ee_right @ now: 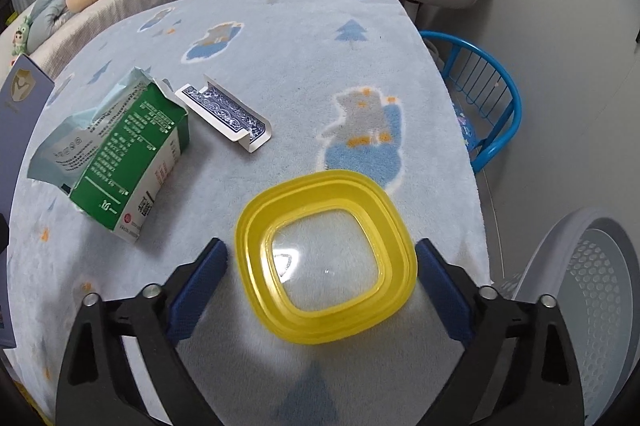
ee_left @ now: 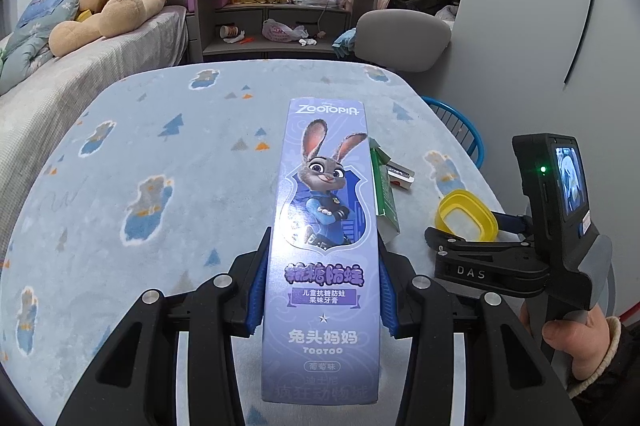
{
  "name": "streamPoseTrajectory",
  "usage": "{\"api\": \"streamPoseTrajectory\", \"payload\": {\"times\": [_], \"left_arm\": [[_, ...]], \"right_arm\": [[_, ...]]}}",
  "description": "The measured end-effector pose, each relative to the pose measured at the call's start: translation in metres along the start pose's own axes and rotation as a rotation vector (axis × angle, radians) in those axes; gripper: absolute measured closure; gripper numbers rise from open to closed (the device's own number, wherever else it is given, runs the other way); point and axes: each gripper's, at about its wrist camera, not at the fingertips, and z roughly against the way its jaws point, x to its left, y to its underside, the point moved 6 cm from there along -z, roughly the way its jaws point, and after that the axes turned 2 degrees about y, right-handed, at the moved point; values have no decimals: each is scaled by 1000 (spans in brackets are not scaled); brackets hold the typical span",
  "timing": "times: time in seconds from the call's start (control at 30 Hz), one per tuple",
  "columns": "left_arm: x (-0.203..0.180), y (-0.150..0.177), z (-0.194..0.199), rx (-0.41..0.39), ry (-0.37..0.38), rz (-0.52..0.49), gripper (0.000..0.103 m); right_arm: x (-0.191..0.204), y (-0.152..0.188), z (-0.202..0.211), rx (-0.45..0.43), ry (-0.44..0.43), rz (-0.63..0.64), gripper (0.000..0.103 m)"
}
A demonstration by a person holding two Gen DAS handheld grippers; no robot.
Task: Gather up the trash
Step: 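Carry the toothpaste box with the left tool while the right tool carries the yellow lid over the basket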
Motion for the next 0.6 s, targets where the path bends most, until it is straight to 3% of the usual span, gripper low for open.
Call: {"api": "streamPoseTrajectory", "payload": {"times": [0.03,0.37,0.6], "left_arm": [[0,0,2,-1,0,0,60],[-26,0,22,-12,25,-56,60],[-87,11,29,26,134,-145,60]], "right_arm": [[-1,0,2,-4,1,-3,32],[-28,27,52,-52,-81,-133,32],[-83,61,113,-115,-48,-226,32]]}}
